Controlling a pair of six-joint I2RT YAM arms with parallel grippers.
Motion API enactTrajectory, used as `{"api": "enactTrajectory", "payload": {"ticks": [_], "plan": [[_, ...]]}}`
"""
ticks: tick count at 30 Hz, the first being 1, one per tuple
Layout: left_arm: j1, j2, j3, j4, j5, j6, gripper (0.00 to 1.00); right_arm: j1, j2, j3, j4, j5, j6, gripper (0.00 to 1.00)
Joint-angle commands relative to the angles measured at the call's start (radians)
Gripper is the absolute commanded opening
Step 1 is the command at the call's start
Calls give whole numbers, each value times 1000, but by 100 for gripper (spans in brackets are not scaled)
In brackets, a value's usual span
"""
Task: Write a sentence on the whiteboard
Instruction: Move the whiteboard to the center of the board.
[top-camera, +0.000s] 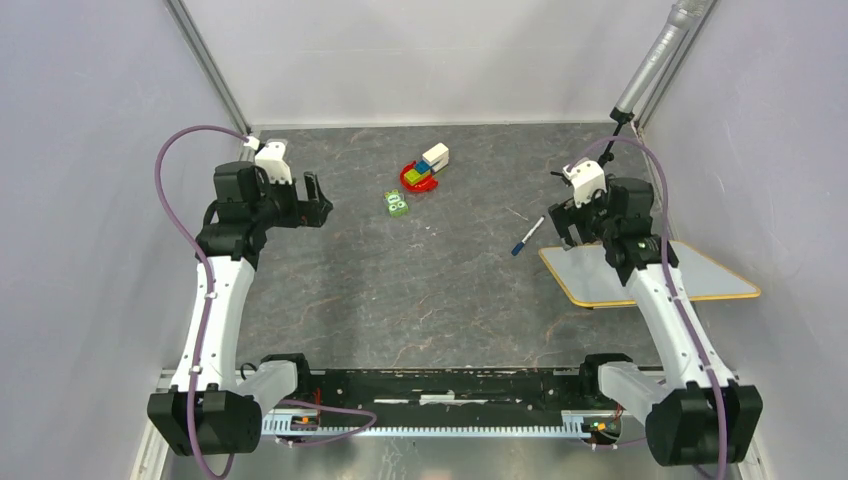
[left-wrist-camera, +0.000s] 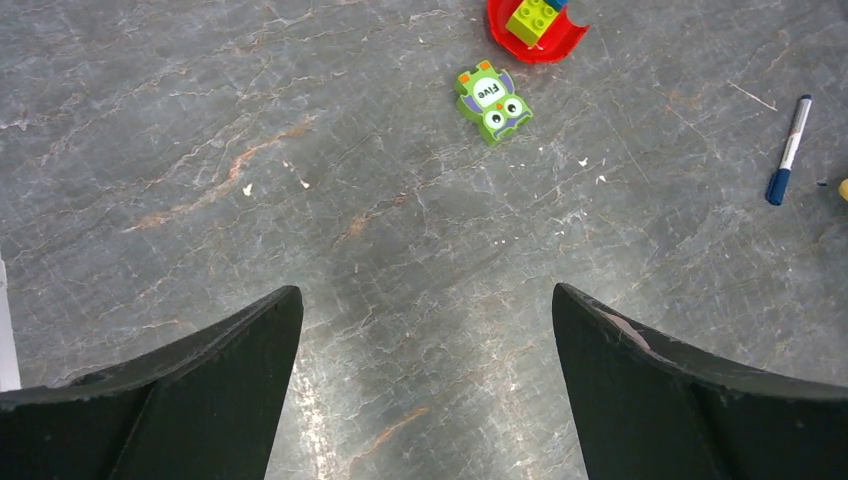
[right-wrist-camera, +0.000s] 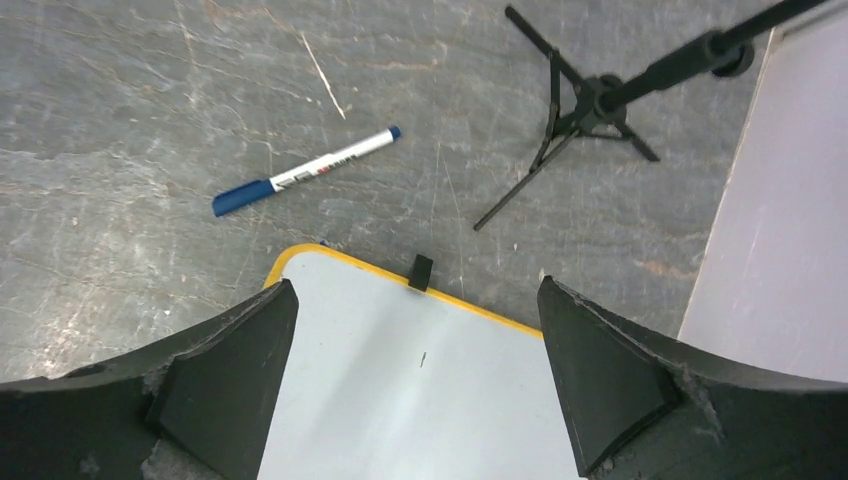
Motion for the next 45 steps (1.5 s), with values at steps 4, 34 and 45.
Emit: {"api": "enactTrajectory", "payload": {"ticks": [4, 34, 45], "plan": [[0, 5, -6, 65, -25, -56, 100, 2, 93, 0, -3, 144, 128, 90], [-2, 34, -21, 73, 3, -61, 100, -33, 475, -101, 207, 248, 262, 71], [0, 44, -17, 73, -6, -67, 100, -33, 547, -96, 202, 205, 283, 55]]}}
